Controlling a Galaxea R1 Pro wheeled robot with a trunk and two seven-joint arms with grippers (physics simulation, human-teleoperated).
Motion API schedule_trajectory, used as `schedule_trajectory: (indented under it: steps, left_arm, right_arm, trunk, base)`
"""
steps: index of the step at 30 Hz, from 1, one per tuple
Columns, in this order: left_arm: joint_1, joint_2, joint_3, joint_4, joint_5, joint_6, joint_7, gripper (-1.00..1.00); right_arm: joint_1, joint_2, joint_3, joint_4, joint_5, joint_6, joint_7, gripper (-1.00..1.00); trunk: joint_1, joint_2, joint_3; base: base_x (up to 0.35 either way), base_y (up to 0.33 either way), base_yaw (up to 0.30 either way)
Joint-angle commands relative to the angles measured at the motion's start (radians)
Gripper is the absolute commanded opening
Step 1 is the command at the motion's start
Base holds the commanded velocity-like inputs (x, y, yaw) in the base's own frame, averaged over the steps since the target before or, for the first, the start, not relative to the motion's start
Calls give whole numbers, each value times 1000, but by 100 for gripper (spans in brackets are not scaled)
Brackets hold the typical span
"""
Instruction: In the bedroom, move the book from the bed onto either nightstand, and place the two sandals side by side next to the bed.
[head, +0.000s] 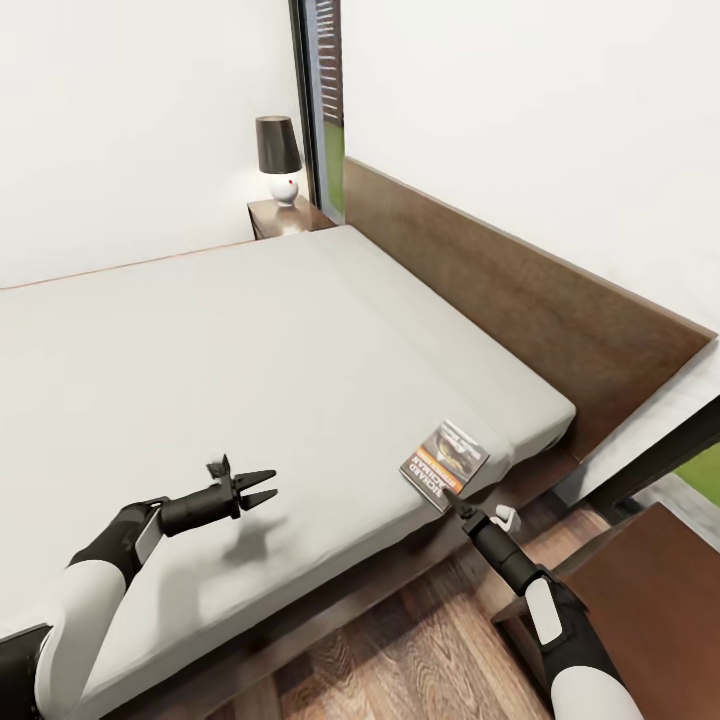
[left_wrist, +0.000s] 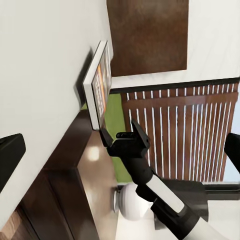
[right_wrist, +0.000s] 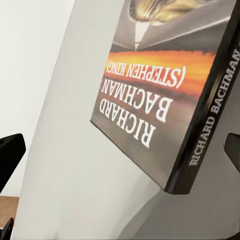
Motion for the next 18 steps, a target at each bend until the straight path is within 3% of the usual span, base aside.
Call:
schedule_trajectory:
  steps: [1,3,8,16,18]
  left_arm:
    - [-1,-1,1,1,0,11,-3,100]
    - [-1,-3,0,1,0,11,-4,100]
    - [-1,-45,-1,-10,4,-6,-15,100]
    - [-1,-146,2,-180,11,52,-30,100]
    - [-1,-158,3,-205,12,57,-33,100]
  right_arm:
    - [-1,1,-4,0,-4,9,4,100]
    - [-1,1,-4,0,-4,9,4,100]
    - [-1,1,-4,0,-4,9,4,100]
    - [-1,1,-4,0,-4,9,4,100]
    - [-1,1,-4,0,-4,9,4,100]
  trunk:
    - [0,0,-1]
    - [0,0,-1]
    - [0,0,-1]
    - [0,0,-1]
    - [0,0,-1]
  base:
    - [57,0,0]
    - [33,0,0]
    - [6,0,0]
    - [0,0,0]
    - [0,0,0]
